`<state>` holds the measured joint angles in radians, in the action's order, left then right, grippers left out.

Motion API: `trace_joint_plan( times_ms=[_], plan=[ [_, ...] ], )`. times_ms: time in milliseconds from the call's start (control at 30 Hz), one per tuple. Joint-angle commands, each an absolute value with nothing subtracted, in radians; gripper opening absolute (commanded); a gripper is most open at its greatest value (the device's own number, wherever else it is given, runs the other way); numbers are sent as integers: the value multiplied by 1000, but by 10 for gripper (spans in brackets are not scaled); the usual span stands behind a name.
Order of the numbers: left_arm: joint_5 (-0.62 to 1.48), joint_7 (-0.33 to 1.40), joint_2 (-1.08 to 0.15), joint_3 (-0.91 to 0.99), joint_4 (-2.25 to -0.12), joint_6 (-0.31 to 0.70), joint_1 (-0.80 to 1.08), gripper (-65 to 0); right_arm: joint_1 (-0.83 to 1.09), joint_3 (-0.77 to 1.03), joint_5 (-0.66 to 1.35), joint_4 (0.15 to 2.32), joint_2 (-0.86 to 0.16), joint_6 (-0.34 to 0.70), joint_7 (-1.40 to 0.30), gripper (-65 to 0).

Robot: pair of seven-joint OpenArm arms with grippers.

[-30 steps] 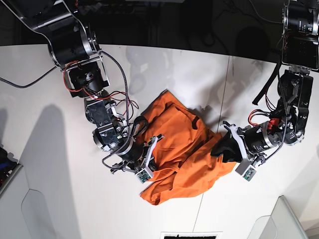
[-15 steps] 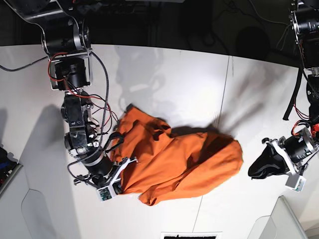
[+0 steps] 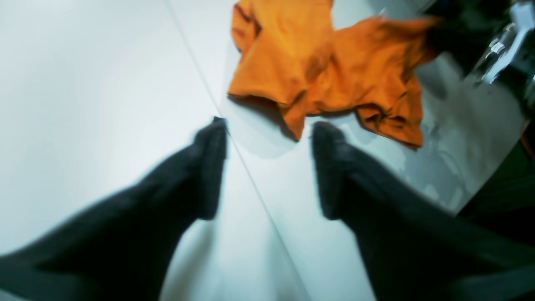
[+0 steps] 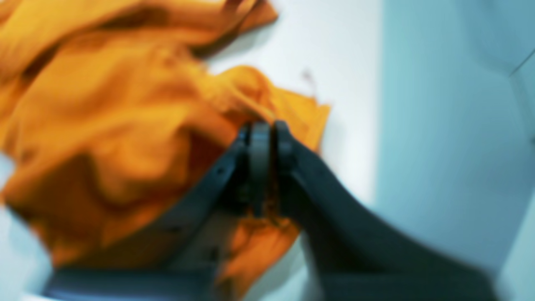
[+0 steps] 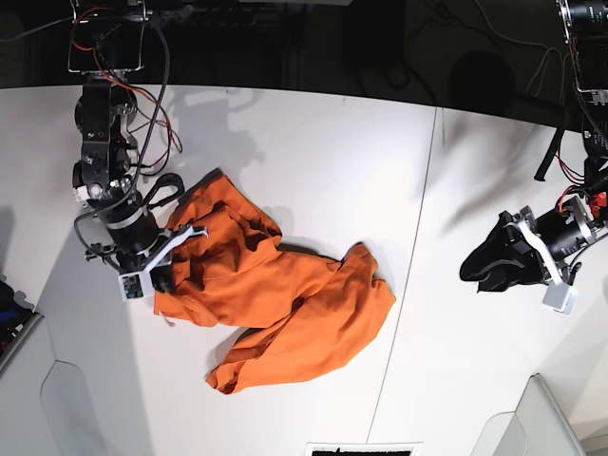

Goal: Layout the t-shirt on the table in an organized manner, then fold the t-shirt properly
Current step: 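Grasp the shirt fabric with the left gripper near the right gripper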

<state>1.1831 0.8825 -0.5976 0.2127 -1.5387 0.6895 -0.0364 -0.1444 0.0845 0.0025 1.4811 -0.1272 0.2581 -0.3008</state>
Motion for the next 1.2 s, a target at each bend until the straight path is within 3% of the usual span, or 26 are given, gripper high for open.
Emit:
trace_joint_plan(
  times_ms=[0, 67, 133, 533, 700, 900, 1167],
  plan=[
    [1212, 854, -598, 220, -1555, 698, -59, -246, -141, 96, 20, 1501, -132, 256, -283, -491],
    [1177, 826, -561, 201, -1555, 698, -69, -246, -97, 111, 66, 1503, -132, 249, -286, -373],
    [1104, 780, -526, 154, -1555, 698, -83, -246, -63, 131, 114, 1515, -132, 251, -285, -328],
    [683, 627, -320, -194, -1555, 684, -316, -247, -2, 194, 168, 1696, -12, 251, -323, -329],
    [400, 500, -267, -380, -1531, 539, -381, -247, -23, 194, 141, 1636, 36, 250, -319, -329],
    [120, 366, -207, -561, -1311, 248, -485, -247, -60, 194, 96, 1504, 33, 250, -305, -329],
    [78, 358, -149, -617, -1148, 239, -524, -247, -60, 194, 94, 1462, 33, 250, -284, -329]
  ],
)
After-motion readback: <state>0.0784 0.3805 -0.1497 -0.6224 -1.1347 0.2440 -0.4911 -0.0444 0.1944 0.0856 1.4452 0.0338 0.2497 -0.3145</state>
